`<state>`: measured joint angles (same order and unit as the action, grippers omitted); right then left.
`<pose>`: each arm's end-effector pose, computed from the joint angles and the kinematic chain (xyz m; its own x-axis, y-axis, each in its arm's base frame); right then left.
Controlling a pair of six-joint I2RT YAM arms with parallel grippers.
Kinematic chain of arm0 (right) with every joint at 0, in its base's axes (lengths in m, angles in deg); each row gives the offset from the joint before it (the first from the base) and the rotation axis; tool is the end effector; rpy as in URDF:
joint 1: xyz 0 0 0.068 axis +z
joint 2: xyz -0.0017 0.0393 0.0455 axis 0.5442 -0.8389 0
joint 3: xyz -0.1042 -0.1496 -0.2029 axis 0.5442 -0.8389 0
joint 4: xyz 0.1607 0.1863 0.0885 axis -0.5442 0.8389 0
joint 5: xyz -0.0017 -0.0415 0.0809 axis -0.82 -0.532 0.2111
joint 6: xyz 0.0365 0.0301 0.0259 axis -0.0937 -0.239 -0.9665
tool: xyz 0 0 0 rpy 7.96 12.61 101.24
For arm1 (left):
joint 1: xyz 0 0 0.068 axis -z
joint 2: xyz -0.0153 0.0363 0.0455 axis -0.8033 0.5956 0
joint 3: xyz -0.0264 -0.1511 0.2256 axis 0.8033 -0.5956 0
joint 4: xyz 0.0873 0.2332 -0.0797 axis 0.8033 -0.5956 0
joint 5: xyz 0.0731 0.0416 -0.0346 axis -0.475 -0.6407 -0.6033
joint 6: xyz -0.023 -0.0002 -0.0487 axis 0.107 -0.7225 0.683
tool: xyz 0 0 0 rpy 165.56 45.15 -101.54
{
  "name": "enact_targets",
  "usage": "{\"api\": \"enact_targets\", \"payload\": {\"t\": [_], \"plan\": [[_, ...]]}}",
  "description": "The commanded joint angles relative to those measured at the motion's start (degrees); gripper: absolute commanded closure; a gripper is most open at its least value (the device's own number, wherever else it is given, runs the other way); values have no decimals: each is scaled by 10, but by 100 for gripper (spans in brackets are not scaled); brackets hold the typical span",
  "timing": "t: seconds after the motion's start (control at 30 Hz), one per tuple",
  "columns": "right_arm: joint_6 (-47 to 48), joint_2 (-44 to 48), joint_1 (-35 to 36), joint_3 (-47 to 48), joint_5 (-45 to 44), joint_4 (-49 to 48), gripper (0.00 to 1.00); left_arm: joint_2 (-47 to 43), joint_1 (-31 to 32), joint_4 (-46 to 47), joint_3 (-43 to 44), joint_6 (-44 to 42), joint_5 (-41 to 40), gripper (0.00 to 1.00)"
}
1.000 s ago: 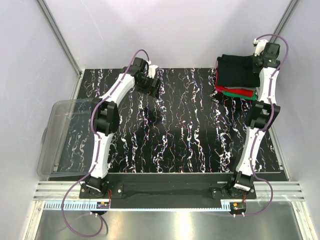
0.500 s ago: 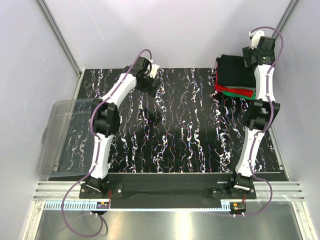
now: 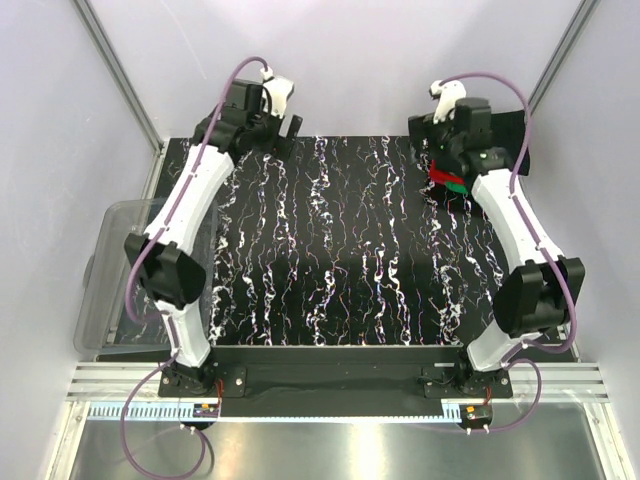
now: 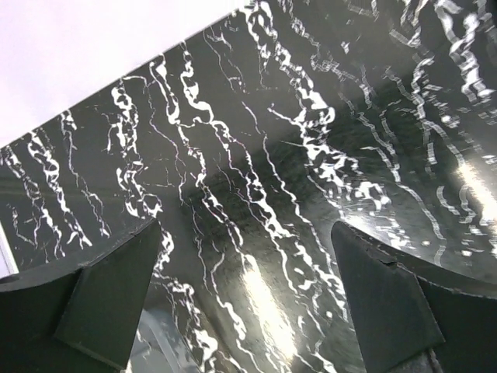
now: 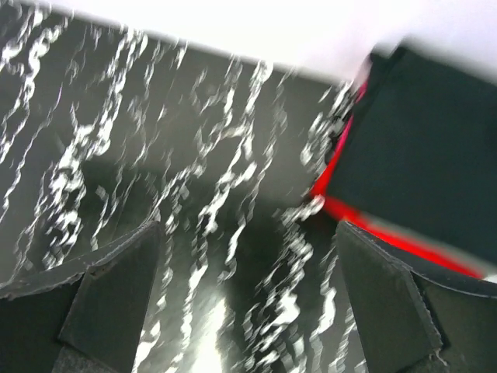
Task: Fold and stack the t-shirts
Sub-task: Reset both grippers
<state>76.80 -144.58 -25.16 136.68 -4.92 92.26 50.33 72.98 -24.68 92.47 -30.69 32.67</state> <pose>0.3835 0.0550 0.3903 -0.3357 -0.2267 -0.9143 -0.2588 0.9554 -0.1419 0.4015 -0.1436 0.4010 -0.4739 0.3579 -0.8045 0.4476 0.8848 0.1300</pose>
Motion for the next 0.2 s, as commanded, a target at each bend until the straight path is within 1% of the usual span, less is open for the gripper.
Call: {"api": "enact_targets", "payload": {"t": [0.0,0.07,0.17], "plan": [[-66,44,4,-51,-48,-23,0,-45,8,22,-28,32,4,1],[-52,59,6,-60,-75,-19,0,-62,12,23,-35,26,-5,1],[-50,79,6,-78,-89,-18,0,-80,14,25,-32,29,-11,1]]}}
